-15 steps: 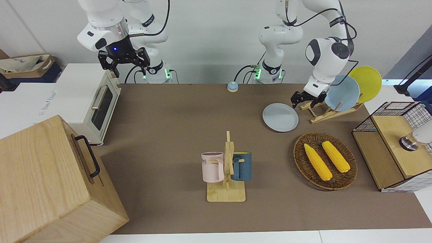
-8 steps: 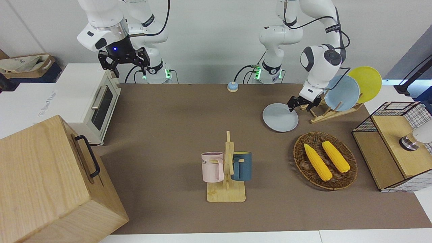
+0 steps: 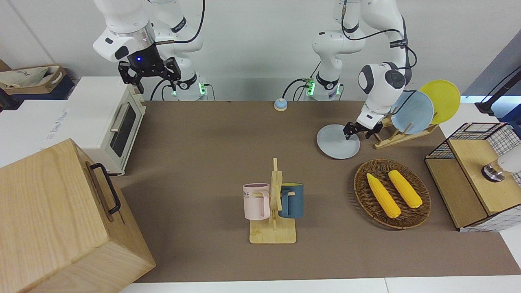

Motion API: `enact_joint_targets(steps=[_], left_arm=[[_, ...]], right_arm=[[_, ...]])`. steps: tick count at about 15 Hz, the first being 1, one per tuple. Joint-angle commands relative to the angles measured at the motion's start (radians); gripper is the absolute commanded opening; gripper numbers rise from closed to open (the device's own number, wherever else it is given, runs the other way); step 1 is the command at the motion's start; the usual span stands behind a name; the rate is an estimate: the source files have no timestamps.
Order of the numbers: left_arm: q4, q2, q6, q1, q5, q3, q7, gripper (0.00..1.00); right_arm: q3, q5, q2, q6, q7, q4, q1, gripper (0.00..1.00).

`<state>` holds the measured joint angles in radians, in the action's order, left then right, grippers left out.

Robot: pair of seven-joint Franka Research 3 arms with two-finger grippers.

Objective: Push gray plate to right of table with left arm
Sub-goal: 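Push the gray plate with the left gripper across the table toward the toaster oven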

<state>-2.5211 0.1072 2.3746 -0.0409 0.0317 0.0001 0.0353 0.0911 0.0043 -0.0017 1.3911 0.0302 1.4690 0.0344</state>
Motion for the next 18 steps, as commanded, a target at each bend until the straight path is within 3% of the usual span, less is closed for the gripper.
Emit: enact_joint_targets(steps=[1,3,4,7,10,18], left_arm=[[-0.018,-0.006,0.035,0.01,-0.013,0.003,-0.025,0.98],[-0.018,-0.008,0.035,0.01,-0.013,0.003,-0.025,0.93],[-0.018,-0.008,0.035,0.01,-0.013,0.003,-0.025,0.81],[-0.018,-0.008,0.035,0.01,-0.013,0.003,-0.035,0.27],[-0.018,-0.008,0.035,0.012,-0.013,-0.005,-0.057,0.0],[-0.015,-0.009,0.035,0.016,-0.013,-0.026,-0.095,0.0]], right_arm=[[0.006,0.008,-0.008,-0.012,-0.001,-0.001,-0.011,0.983],[0.006,0.01,-0.008,-0.012,-0.003,0.001,-0.011,0.983],[0.006,0.008,-0.008,-0.012,-0.003,-0.001,-0.011,0.983],[0.006,0.008,-0.008,-0.012,-0.003,0.001,-0.011,0.983],[0.006,0.008,-0.008,-0.012,-0.003,-0.001,-0.011,0.983],[0.006,0.008,-0.008,-0.012,-0.001,-0.001,-0.011,0.983]])
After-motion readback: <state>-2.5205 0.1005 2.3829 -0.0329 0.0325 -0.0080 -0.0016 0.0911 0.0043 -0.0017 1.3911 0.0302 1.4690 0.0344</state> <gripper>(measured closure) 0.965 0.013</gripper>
